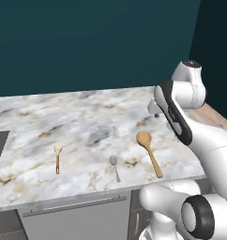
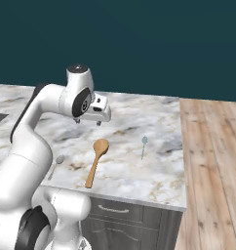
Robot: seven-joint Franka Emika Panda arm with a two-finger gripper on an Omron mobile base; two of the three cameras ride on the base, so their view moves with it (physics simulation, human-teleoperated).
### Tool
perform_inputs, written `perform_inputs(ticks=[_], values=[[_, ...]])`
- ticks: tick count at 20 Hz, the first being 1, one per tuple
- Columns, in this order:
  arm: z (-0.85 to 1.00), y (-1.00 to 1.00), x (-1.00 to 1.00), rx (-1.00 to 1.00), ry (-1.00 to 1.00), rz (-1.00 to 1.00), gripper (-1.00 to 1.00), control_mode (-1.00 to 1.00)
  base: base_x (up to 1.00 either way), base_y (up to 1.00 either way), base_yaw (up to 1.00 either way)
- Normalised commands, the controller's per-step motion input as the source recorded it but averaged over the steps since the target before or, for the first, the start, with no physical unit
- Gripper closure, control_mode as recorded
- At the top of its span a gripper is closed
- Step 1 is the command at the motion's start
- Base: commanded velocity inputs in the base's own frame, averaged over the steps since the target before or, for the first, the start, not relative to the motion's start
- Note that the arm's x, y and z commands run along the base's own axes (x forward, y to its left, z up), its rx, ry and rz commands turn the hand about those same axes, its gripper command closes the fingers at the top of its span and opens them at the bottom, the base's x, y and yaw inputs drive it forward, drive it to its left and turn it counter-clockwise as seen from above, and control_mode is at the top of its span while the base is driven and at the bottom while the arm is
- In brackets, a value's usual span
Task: Organize the utensils by type. Pick up the wooden spoons from the counter and place them in the open cabinet. Then pick up the metallic utensils from the counter and place them in the open drawer.
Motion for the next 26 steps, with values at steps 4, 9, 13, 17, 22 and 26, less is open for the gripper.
perform_inputs(ticks=[4, 9, 13, 17, 22, 26], values=[[-0.19, -0.71, 0.03, 0.00, 0.00, 0.00, -1.00, -1.00, 0.00, 0.00, 0.00], [-0.13, -0.66, 0.16, 0.00, 0.00, 0.01, -1.00, -1.00, 0.00, 0.00, 0.00], [-0.15, -0.60, 0.32, 0.00, 0.00, 0.01, -1.00, -1.00, 0.00, 0.00, 0.00], [-0.23, -0.61, 0.41, 0.00, 0.00, 0.01, -1.00, -1.00, 0.00, 0.00, 0.00], [-0.34, -0.60, 0.47, 0.00, 0.04, 0.04, -1.00, -1.00, 0.00, 0.00, 0.00], [-0.37, -0.49, 0.53, 0.00, 0.09, 0.05, -1.00, -1.00, 0.00, 0.00, 0.00]])
